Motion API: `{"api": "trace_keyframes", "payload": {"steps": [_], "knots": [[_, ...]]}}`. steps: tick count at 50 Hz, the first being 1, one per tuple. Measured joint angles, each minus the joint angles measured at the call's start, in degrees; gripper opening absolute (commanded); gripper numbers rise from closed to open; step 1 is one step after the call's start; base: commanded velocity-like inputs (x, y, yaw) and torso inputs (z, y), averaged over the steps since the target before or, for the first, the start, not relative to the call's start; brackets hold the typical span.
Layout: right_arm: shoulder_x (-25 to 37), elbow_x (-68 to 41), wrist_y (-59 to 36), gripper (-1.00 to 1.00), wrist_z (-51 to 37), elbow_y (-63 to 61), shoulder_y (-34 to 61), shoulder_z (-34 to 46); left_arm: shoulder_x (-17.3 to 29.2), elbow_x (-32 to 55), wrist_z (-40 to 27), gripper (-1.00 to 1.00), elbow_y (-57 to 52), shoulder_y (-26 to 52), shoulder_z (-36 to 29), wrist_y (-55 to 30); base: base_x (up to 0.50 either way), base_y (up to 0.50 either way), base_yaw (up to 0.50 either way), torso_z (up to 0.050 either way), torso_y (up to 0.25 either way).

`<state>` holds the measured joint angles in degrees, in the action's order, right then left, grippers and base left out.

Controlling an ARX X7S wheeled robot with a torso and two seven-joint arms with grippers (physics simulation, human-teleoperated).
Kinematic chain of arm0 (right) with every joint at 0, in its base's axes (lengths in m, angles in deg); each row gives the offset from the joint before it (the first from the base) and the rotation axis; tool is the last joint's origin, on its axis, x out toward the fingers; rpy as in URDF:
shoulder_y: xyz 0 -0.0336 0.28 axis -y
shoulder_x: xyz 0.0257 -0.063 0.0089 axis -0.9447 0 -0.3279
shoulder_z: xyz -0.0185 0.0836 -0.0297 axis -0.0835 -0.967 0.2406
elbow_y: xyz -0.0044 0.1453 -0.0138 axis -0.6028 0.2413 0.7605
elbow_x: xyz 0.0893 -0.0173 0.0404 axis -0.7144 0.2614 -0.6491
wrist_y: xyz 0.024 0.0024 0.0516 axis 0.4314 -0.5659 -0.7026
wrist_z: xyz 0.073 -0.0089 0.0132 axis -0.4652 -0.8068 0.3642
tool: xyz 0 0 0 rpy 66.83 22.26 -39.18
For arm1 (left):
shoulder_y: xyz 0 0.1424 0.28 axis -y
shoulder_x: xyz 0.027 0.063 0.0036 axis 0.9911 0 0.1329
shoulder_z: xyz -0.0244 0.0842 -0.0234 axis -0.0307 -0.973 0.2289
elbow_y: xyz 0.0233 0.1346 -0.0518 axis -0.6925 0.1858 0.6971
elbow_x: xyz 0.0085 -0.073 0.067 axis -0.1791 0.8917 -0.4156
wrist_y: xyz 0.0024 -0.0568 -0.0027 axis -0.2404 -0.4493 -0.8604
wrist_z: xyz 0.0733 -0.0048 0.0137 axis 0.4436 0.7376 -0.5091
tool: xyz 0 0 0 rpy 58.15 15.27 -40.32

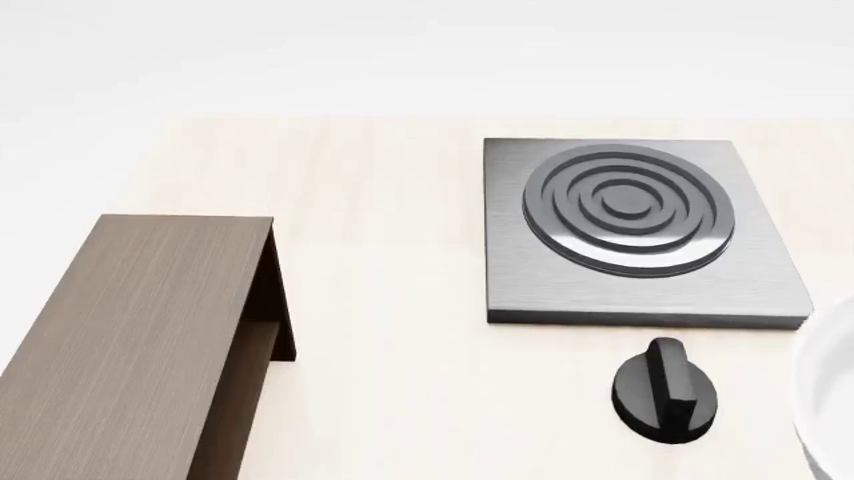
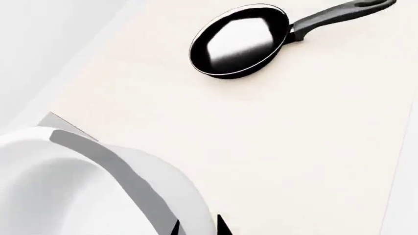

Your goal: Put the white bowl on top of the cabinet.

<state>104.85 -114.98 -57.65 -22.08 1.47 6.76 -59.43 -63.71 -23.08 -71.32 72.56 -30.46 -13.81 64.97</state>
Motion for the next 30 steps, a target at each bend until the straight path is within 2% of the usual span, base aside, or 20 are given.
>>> {"api": "trace_keyframes", "payload": {"steps": [9,16,23,30], "knots": [[10.28,-7.09,15.63,-1.00,-2.13,-2.17,-0.01,13.72,0.04,0.08,-0.02,1.00,-0.01,-0.05,-0.06,0.10,0.00,0.00,0.00,0.000,0.001],[16.07,-10.49,23.95,-1.00,-2.79,-2.52,2.91,23.57,0.07,0.15,-0.01,1.00,0.07,-0.03,-0.14,0.17,0.00,0.00,0.00,0.000,0.000],[19.04,-12.13,28.40,-1.00,-2.89,-0.80,9.19,33.05,0.07,0.24,-0.02,1.00,0.11,-0.06,-0.18,0.25,0.00,0.00,0.00,0.000,0.001],[19.17,-12.00,29.91,-1.00,-2.27,2.55,16.01,40.93,0.14,0.28,-0.10,1.00,0.13,-0.06,-0.22,0.25,0.00,0.00,0.00,0.000,0.001]]}}
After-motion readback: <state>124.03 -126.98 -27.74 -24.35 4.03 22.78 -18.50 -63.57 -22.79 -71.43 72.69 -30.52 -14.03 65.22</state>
